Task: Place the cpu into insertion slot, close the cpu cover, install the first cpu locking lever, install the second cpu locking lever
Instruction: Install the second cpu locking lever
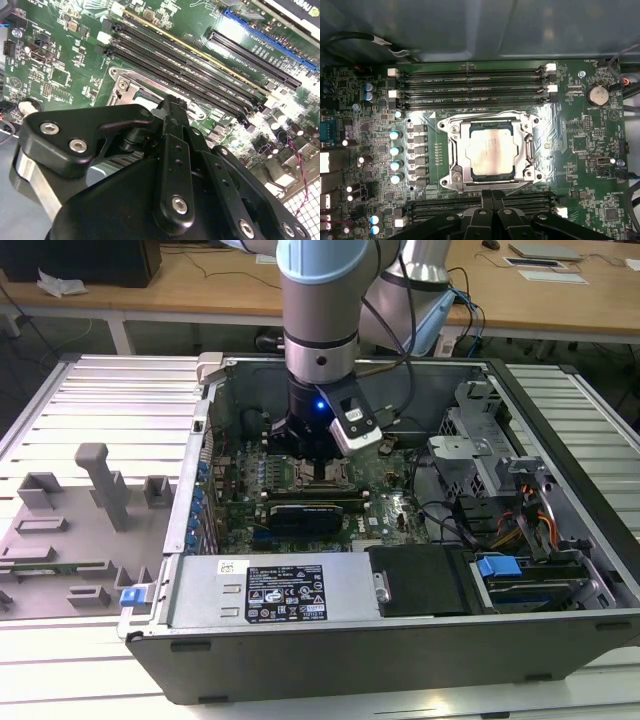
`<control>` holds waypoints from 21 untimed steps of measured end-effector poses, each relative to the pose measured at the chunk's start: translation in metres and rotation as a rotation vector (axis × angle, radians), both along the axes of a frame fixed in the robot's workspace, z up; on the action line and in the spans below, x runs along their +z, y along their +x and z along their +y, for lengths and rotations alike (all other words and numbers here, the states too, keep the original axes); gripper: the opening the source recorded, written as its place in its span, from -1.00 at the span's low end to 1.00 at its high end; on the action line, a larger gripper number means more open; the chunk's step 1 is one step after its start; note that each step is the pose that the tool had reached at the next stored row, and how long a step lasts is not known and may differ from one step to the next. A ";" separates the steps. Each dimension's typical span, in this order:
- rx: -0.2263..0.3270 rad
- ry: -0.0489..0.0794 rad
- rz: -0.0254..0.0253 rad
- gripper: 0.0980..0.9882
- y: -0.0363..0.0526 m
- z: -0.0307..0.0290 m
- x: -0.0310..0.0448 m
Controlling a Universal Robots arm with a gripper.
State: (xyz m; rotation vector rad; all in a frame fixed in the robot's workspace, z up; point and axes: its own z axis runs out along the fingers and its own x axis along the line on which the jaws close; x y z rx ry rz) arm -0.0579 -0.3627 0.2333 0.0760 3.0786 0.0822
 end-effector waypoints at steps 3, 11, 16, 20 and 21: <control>0.000 0.011 0.0000 -0.98 -0.0012 -0.0022 -0.0011; 0.000 0.107 0.0001 -0.98 -0.0081 -0.0216 -0.0037; 0.000 0.146 0.0000 -0.98 -0.0116 -0.0317 -0.0058; 0.000 0.187 0.0000 -0.98 -0.0162 -0.0380 -0.0090; 0.000 0.192 0.0001 -0.98 -0.0176 -0.0388 -0.0100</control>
